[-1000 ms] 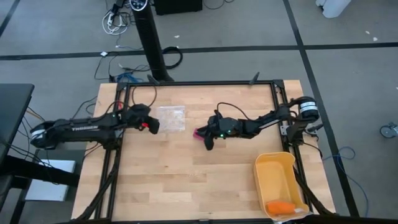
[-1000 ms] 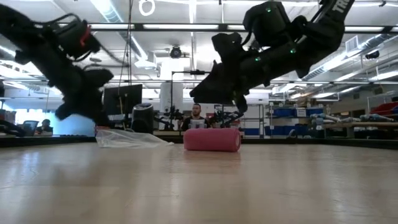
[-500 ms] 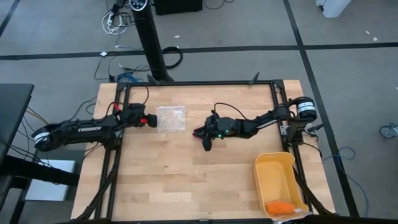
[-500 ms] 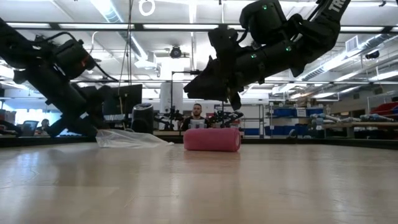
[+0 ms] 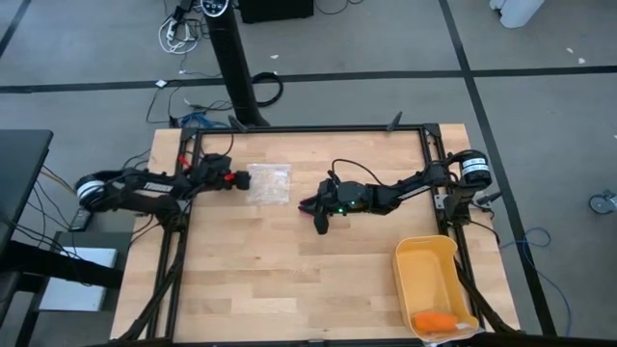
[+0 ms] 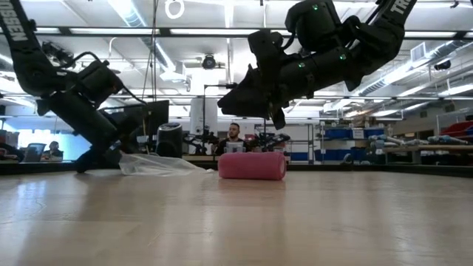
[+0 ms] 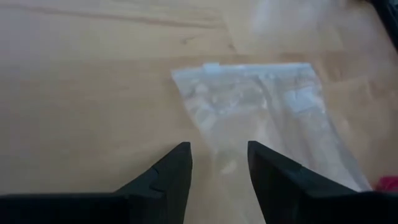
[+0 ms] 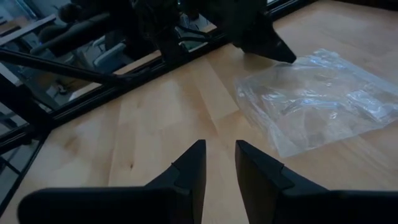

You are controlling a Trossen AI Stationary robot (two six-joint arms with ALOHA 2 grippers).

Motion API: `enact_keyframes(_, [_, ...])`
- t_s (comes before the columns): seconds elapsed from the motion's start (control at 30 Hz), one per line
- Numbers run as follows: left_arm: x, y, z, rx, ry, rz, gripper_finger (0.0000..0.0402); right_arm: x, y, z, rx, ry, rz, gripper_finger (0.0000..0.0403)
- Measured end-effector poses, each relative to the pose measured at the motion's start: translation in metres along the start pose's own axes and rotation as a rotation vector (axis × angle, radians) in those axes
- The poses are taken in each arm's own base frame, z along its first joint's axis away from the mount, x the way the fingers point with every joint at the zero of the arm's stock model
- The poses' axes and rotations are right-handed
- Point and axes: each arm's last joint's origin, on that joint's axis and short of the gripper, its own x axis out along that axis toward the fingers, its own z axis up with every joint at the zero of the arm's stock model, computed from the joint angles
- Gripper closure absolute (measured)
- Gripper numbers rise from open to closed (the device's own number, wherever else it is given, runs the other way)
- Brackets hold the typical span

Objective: Roll bandage
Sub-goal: Open the transparent zip bag

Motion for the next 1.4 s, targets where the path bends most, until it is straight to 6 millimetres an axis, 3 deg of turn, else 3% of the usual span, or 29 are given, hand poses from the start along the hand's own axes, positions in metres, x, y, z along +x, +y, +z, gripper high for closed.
enact_keyframes(0.43, [0.012, -0.003, 0.003, 0.100, 0.013, -0.066, 0.0246, 0.000, 0.000, 0.001, -0.010, -0.011, 0.005, 0.0321])
enact_keyframes(0.53, [0.012, -0.004, 0.002, 0.175, 0.016, -0.077, 0.0276, 0.000, 0.000, 0.001, -0.012, -0.011, 0.005, 0.0321])
enact_keyframes(0.77, [0.012, -0.010, 0.004, 0.322, -0.043, -0.111, 0.0391, 0.000, 0.001, 0.001, -0.011, -0.013, 0.005, 0.0321])
enact_keyframes(1.13, [0.006, -0.038, 0.010, 0.535, -0.244, -0.307, 0.0399, -0.006, 0.002, 0.006, -0.101, 0.008, -0.004, 0.0316])
enact_keyframes(1.4, [-0.009, -0.073, 0.002, 0.781, -0.428, -0.513, 0.0400, -0.038, 0.003, 0.039, -0.190, 0.030, -0.106, 0.0283])
